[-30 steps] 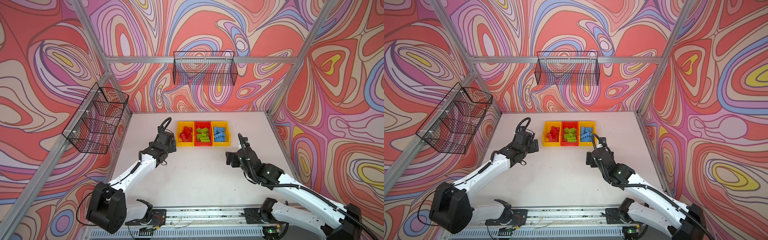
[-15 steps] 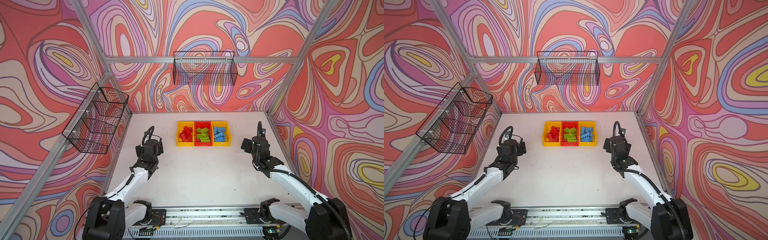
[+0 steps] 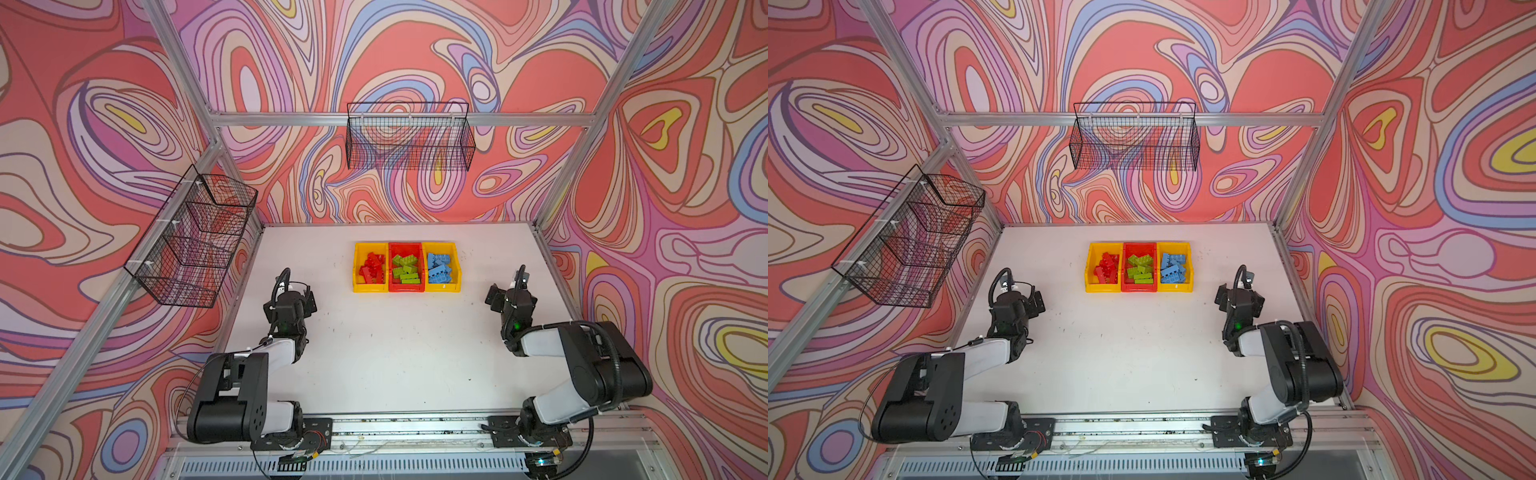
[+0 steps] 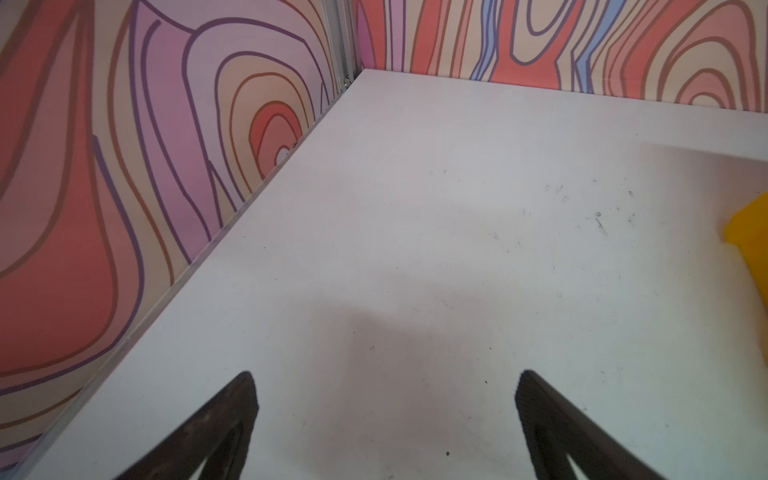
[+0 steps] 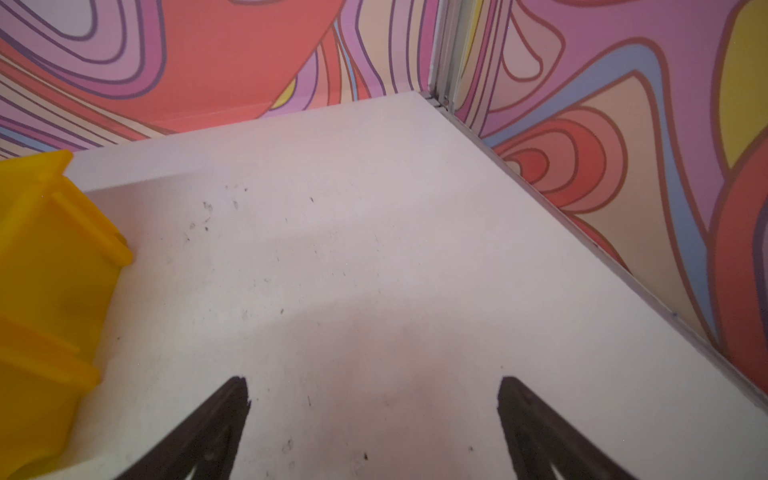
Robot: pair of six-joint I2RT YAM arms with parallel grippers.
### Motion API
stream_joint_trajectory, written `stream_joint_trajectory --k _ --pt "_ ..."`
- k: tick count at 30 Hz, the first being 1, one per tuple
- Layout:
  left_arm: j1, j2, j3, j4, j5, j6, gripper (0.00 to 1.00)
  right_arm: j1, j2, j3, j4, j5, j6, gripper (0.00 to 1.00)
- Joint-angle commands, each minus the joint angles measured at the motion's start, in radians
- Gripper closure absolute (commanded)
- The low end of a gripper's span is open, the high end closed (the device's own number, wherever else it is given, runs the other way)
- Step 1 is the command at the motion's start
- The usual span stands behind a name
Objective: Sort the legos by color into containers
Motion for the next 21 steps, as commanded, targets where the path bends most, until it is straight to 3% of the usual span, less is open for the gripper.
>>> stream_joint_trajectory --k 1,4,6,8,10,12,13,21 --pt "0.006 0.044 -0.014 0.169 0.108 0.027 0.00 -0.013 0.080 -0.018 0.305 -0.040 -0.057 0.02" --pt "0.006 0.070 -0.011 0.174 0.200 0.061 0.01 -0.013 0.131 -0.014 0.340 -0.111 -0.091 0.02" --pt "0.005 0.166 -0.030 0.338 0.285 0.102 0.03 -0.013 0.132 -0.011 0.334 -0.120 -0.090 0.02" --pt "0.003 0.115 0.010 0.165 0.342 0.121 0.01 -0.014 0.129 -0.010 0.325 -0.123 -0.089 0.02" --pt "0.004 0.161 0.012 0.234 0.320 0.113 0.00 -0.014 0.131 -0.007 0.319 -0.124 -0.089 0.02" --pt "0.004 0.133 0.033 0.148 0.320 0.109 0.00 -0.013 0.132 -0.007 0.322 -0.121 -0.089 0.02" --pt "0.004 0.152 0.018 0.214 0.320 0.110 0.00 -0.014 0.133 -0.007 0.322 -0.120 -0.090 0.02" --pt "0.004 0.141 0.017 0.196 0.323 0.108 0.00 -0.014 0.127 -0.013 0.334 -0.113 -0.094 0.02"
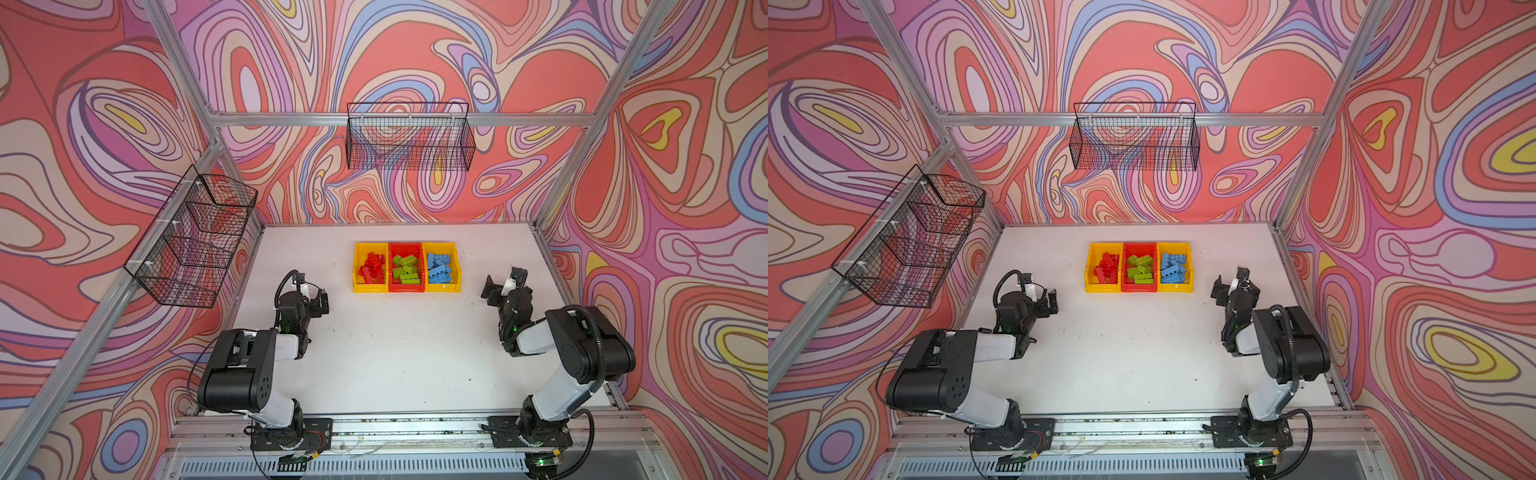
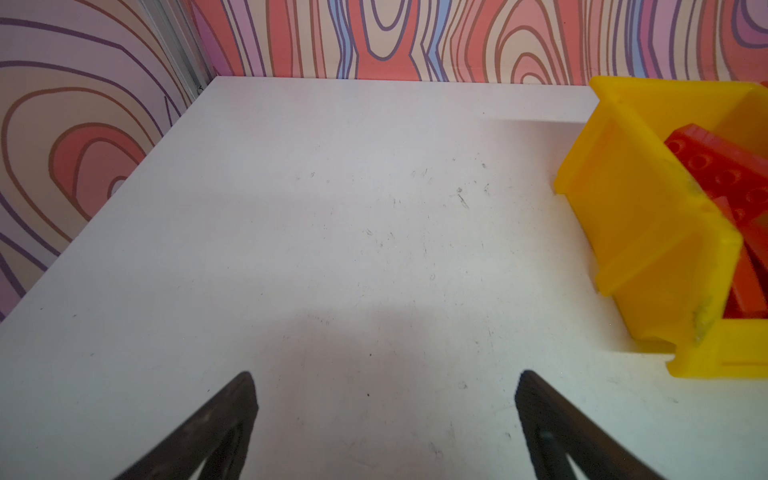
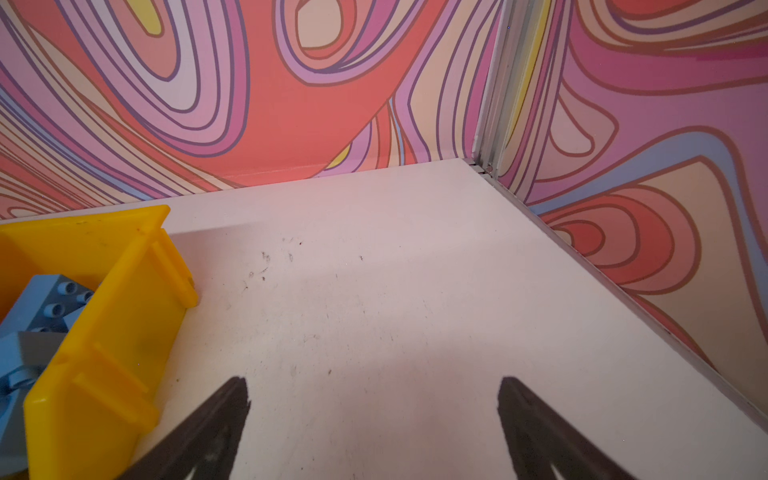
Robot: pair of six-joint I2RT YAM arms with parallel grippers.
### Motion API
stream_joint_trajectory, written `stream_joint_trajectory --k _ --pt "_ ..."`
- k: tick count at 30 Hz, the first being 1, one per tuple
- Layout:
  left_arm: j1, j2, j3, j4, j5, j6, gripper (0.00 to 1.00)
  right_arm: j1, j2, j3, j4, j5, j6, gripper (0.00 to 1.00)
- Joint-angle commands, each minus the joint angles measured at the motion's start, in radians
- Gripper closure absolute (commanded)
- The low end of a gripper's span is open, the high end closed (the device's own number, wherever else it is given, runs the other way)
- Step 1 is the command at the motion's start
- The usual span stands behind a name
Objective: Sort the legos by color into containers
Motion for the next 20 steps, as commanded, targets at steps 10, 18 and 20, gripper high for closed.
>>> stream_joint_trajectory --k 10,18,20 --pt "0.004 0.002 0.008 0.037 0.016 0.021 0.00 -0.004 0.000 -0.008 0.044 -0.005 -0.019 0.02" --pt "0.004 0.005 0.008 0.041 0.015 0.020 0.00 -0.004 0.001 -0.004 0.034 -0.004 -0.022 0.02" --pt "0.004 0.004 0.007 0.040 0.015 0.021 0.00 -0.004 0.000 -0.005 0.036 -0.004 -0.022 0.02"
